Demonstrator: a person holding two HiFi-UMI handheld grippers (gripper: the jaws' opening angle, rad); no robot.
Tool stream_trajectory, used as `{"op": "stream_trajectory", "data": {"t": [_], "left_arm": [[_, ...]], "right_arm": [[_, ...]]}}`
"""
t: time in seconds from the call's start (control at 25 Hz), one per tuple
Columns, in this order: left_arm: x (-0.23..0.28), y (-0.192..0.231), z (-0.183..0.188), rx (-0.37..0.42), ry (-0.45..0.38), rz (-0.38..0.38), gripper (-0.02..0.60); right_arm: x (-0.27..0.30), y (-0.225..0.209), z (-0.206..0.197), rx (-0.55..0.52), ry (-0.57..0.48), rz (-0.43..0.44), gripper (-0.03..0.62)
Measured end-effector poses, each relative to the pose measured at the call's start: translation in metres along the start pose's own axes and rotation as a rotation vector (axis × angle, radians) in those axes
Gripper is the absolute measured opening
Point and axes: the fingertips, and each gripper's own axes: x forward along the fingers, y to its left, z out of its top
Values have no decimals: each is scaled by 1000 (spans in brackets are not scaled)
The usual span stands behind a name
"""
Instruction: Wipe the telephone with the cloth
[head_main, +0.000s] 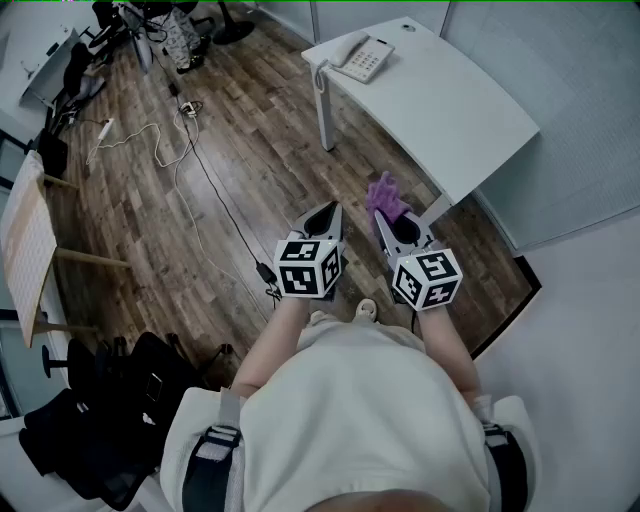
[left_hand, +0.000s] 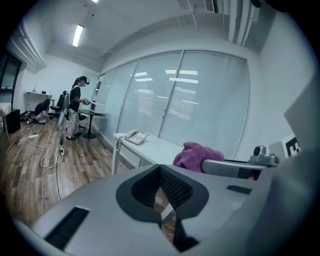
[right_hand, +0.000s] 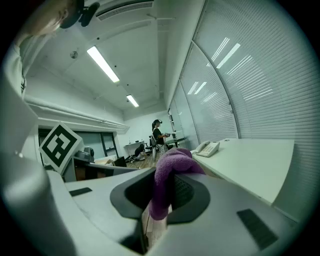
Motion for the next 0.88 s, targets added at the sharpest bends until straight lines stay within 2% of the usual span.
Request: {"op": "stream_trajectory", "data": {"t": [0.24, 0.48, 0.64, 0.88], "left_arm": [[6, -10, -11, -50, -13, -9, 20], [18, -11, -21, -58, -3, 20, 20], [23, -19, -25, -43, 6, 24, 20], [31, -32, -31, -63, 8, 27, 20]], "right_arm": [[-4, -3, -8, -6, 14, 46, 67], [-10, -11, -4, -42, 7, 76, 67], [-18, -23, -3, -14, -11, 80, 67], [-29, -31, 3, 8, -43, 126, 69]]}}
